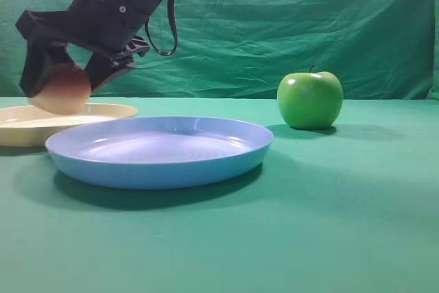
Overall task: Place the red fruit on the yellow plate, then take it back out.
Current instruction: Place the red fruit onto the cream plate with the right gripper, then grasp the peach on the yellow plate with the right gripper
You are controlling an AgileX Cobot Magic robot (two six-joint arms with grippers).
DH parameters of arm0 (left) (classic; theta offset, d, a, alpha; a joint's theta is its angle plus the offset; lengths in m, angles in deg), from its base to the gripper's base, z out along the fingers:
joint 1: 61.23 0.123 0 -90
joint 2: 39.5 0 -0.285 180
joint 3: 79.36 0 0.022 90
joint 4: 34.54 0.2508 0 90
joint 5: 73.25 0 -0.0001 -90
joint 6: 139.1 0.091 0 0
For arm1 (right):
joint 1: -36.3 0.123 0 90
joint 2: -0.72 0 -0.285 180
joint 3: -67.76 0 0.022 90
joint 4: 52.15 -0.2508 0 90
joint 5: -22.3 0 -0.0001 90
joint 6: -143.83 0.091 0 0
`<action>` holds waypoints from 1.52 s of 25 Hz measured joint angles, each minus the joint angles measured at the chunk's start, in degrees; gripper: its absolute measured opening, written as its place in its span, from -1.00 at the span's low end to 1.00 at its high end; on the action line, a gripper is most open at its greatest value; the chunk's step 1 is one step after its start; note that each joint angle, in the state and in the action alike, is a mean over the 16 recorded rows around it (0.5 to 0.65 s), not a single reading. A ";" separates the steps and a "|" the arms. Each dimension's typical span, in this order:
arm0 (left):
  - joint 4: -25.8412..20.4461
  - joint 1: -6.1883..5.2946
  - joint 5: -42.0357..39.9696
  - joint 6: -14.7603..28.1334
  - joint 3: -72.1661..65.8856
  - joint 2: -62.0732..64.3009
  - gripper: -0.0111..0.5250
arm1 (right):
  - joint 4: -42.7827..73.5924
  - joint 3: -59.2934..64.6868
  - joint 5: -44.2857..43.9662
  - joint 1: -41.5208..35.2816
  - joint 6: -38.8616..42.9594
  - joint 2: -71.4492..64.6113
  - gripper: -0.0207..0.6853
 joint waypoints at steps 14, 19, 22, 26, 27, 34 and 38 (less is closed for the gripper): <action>0.00 0.00 0.00 0.00 0.00 0.00 -0.96 | 10.46 0.63 -17.79 -6.23 22.56 18.70 -0.78; 0.00 0.00 0.00 0.00 0.00 0.00 -0.96 | 13.77 5.64 -20.11 -6.97 29.70 26.68 -0.94; 0.00 0.00 0.00 0.00 0.00 0.00 -0.96 | 15.11 11.47 -18.49 -7.05 32.80 32.75 -0.94; 0.00 0.00 0.00 0.00 0.00 0.00 -0.96 | 15.62 22.02 -13.66 -7.03 34.66 42.24 -0.94; 0.00 0.00 0.00 0.00 0.00 0.00 -0.96 | 15.64 25.00 -12.12 -7.02 34.85 44.81 -0.94; 0.00 0.00 0.00 0.00 0.00 0.00 -0.96 | 15.76 44.52 -2.23 -6.97 35.26 62.40 -0.94; 0.00 0.00 0.00 0.00 0.00 0.00 -0.96 | 16.83 51.66 0.70 -6.97 35.98 70.96 -0.94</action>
